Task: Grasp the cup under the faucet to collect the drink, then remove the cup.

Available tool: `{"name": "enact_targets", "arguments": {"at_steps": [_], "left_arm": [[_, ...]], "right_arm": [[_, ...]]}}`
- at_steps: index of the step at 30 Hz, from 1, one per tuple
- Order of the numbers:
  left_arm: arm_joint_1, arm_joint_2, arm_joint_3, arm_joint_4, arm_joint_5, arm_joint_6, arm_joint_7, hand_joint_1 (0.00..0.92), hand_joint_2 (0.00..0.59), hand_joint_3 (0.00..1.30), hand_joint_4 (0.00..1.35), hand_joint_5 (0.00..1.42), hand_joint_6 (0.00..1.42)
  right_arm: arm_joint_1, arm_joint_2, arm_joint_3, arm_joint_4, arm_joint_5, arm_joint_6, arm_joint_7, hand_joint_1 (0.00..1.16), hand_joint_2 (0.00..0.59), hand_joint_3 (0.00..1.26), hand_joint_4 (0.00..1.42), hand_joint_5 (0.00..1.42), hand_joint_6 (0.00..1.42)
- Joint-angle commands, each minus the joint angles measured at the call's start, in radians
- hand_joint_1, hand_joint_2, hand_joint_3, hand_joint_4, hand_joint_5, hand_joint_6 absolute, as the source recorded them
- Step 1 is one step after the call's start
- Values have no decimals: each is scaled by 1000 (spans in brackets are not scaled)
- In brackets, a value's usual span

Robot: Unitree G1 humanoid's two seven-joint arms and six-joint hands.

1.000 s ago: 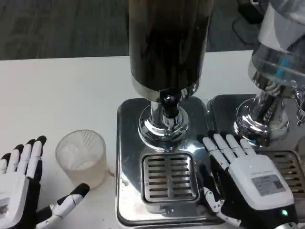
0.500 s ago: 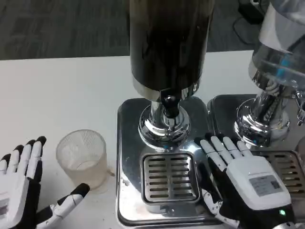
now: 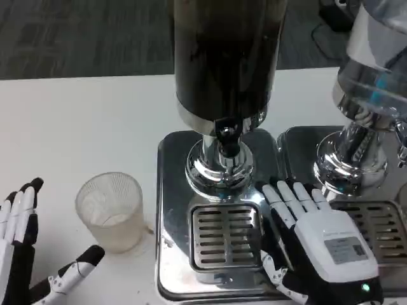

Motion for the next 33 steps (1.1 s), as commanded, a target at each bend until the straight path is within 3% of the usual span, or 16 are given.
{"name": "enact_targets", "arguments": {"at_steps": [1, 8, 18, 28, 33], "left_arm": [[-73, 37, 5, 125, -48, -110, -13, 0, 34, 0, 0, 0, 0], [-208, 42, -18, 313, -132, -237, -110, 0, 28, 0, 0, 19, 0], [-312, 42, -96, 430, -105, -297, -185, 110, 29, 0, 0, 42, 0], [-399, -3, -143, 547, -78, -304, -147, 238, 55, 0, 0, 26, 0], [-435, -23, -155, 597, -64, -342, -92, 272, 67, 0, 0, 112, 26]], "right_arm": [[16, 36, 23, 17, -22, 35, -47, 480, 586, 47, 0, 0, 0], [4, 66, 55, 31, -45, 67, -59, 479, 586, 53, 0, 0, 0], [-30, 56, 63, 45, -36, 68, -49, 478, 586, 54, 0, 0, 0], [-57, 38, 62, 65, -22, 58, -50, 477, 586, 57, 0, 0, 0], [-52, 40, 62, 66, -17, 67, -52, 479, 586, 66, 0, 0, 0]]}}
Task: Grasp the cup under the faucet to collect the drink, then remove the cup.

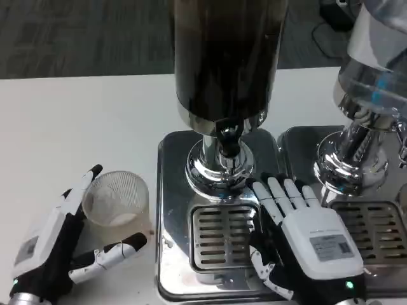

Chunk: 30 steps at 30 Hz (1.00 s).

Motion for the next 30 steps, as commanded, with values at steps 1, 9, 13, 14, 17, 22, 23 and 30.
{"name": "enact_targets", "arguments": {"at_steps": [1, 9, 13, 14, 17, 22, 23, 30], "left_arm": [[-26, -17, -18, 33, 20, -43, 60, 281, 66, 0, 0, 131, 48], [-39, -25, -26, 77, 18, -99, 105, 295, 73, 26, 36, 186, 90], [-44, -29, -27, 85, 15, -124, 104, 291, 70, 30, 26, 192, 104], [-45, -31, -27, 87, 12, -128, 100, 290, 71, 30, 19, 196, 115], [-53, -39, -24, 96, 2, -141, 93, 289, 71, 31, 17, 212, 146], [-65, -43, -30, 109, -4, -150, 84, 295, 76, 31, 17, 241, 177], [-68, -45, -32, 114, -5, -150, 81, 302, 73, 31, 17, 252, 182], [-91, -47, -51, 144, -13, -140, 33, 350, 84, 31, 28, 287, 229]], "right_arm": [[0, 0, 0, 9, 12, 3, -5, 479, 585, 67, 0, 0, 0], [2, 0, 6, 1, 10, 4, 3, 485, 585, 79, 0, 0, 0], [6, 0, 7, -5, 10, 5, 6, 489, 585, 90, 0, 0, 0], [6, 0, 7, -6, 10, 5, 4, 490, 585, 92, 0, 0, 0], [6, 1, 8, -8, 9, 5, 4, 492, 584, 95, 0, 0, 0], [7, 0, 9, -10, 9, 5, 4, 494, 584, 105, 0, 0, 1], [8, -1, 9, -10, 10, 5, 3, 494, 584, 107, 0, 0, 1], [15, 1, 7, -16, 15, 6, 4, 498, 580, 131, 0, 0, 10]]}}
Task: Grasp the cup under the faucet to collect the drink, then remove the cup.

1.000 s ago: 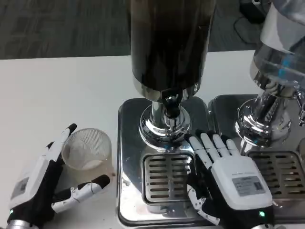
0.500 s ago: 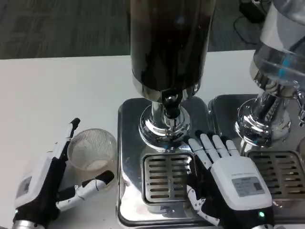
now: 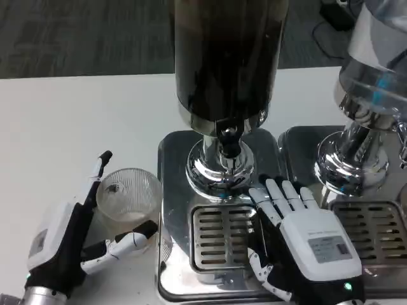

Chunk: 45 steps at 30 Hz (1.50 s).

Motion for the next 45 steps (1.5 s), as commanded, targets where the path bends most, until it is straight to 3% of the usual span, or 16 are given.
{"name": "enact_targets", "arguments": {"at_steps": [1, 11, 17, 22, 45], "left_arm": [[-15, -3, -21, 21, -4, -4, -50, 351, 84, 31, 28, 288, 229], [-14, 3, -31, 18, -14, -10, -82, 363, 86, 31, 66, 333, 253], [-2, 5, -27, -6, 22, -18, 6, 503, 115, 177, 224, 465, 363], [-1, 8, -29, -10, 46, -18, 57, 538, 126, 263, 308, 540, 430], [9, 2, -52, -57, 189, 10, 361, 526, 177, 364, 412, 642, 545]], "right_arm": [[10, 1, -1, -11, 14, 7, 5, 498, 580, 132, 0, 0, 12], [8, 0, 1, -10, 17, 2, 4, 500, 580, 142, 0, 0, 16], [3, 1, -2, -7, 25, 1, 4, 501, 580, 155, 0, 0, 28], [1, 2, -4, -6, 31, 5, 2, 501, 580, 158, 0, 0, 31], [-21, -25, -12, -6, 50, -7, 25, 493, 572, 165, 0, 0, 49]]}}
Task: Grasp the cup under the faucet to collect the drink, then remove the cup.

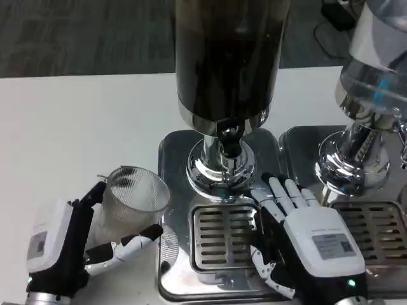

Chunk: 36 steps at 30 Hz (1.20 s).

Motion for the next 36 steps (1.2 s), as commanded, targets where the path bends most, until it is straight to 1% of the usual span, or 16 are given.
{"name": "enact_targets", "arguments": {"at_steps": [1, 11, 22, 26, 32, 36], "left_arm": [[-6, 0, -10, -15, 19, 4, 59, 525, 179, 369, 413, 650, 548], [-46, 0, -50, -27, 72, -4, 104, 515, 183, 380, 419, 661, 556], [-47, 5, -55, -51, 64, -21, 128, 505, 184, 384, 419, 668, 561], [-62, -7, -62, -53, 62, -27, 116, 501, 183, 385, 419, 669, 562], [-122, -39, -107, -40, 76, -45, 85, 491, 185, 385, 419, 669, 564], [-163, -60, -144, -16, 86, -59, 71, 483, 184, 385, 419, 669, 563]], "right_arm": [[-10, -11, -7, -2, 8, -7, 9, 493, 572, 165, 0, 0, 49], [4, -3, -21, -11, 8, 7, -1, 490, 571, 165, 0, 0, 50], [13, 1, -21, -27, 1, 16, 2, 488, 571, 165, 0, 0, 60], [24, 4, -28, -33, 5, 23, -3, 487, 571, 165, 0, 0, 62], [66, 17, -50, -66, 1, 56, -18, 486, 571, 165, 0, 0, 64], [100, 22, -77, -101, 3, 82, -18, 486, 571, 165, 0, 0, 64]]}}
